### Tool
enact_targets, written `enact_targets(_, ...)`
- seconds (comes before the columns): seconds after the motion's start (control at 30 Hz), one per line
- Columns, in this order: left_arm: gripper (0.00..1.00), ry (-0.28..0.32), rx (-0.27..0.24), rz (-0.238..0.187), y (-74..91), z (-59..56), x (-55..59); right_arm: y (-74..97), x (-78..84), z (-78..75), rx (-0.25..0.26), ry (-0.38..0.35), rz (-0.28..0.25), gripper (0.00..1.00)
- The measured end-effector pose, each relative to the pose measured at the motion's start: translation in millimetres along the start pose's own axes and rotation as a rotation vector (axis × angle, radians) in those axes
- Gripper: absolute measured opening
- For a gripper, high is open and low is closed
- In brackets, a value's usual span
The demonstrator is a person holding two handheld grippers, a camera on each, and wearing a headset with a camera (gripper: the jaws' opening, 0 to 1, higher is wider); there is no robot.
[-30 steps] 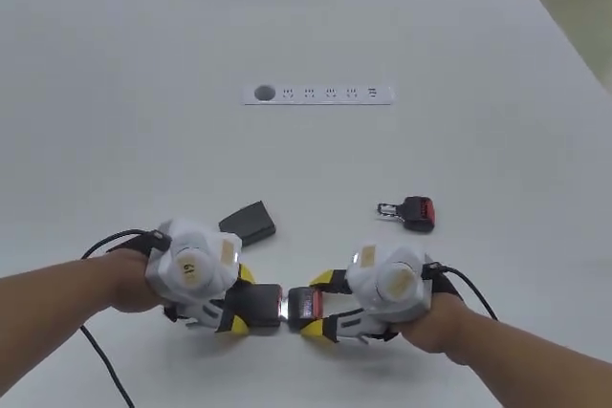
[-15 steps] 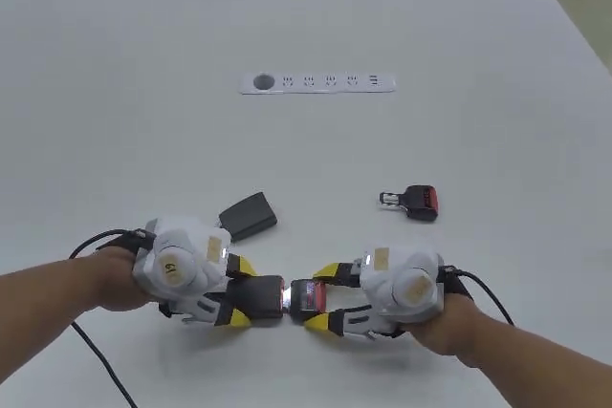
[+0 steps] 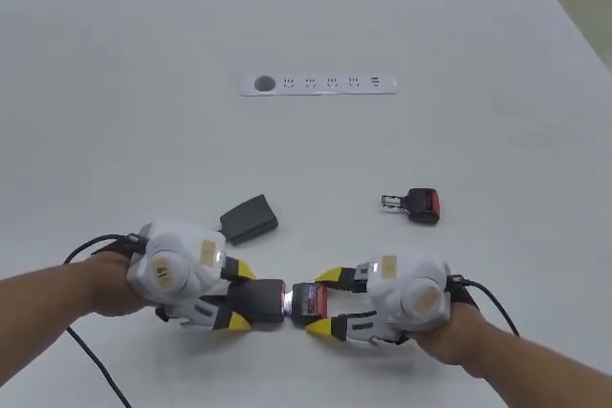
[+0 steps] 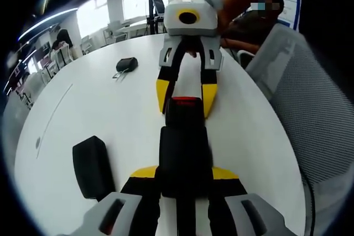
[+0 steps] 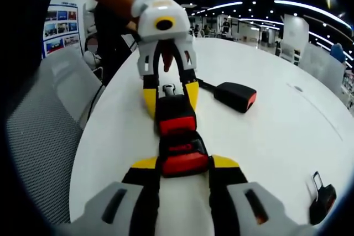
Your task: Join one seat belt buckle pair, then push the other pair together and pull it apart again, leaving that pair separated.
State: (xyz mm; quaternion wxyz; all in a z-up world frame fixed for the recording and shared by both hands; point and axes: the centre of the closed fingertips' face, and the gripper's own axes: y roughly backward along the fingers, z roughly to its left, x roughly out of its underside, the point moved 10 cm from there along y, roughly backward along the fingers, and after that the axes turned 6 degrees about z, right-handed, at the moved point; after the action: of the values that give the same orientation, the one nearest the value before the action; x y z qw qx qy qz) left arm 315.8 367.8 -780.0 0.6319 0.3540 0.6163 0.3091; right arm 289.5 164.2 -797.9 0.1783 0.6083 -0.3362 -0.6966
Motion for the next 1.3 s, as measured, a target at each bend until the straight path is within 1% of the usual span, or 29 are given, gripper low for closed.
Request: enact_targets(1.3,0.33,0.014,0.009,-0.008,0.8,1.3,4.1,0.7,4.1,1.0,0.006,-0.028,-0.030,0.34)
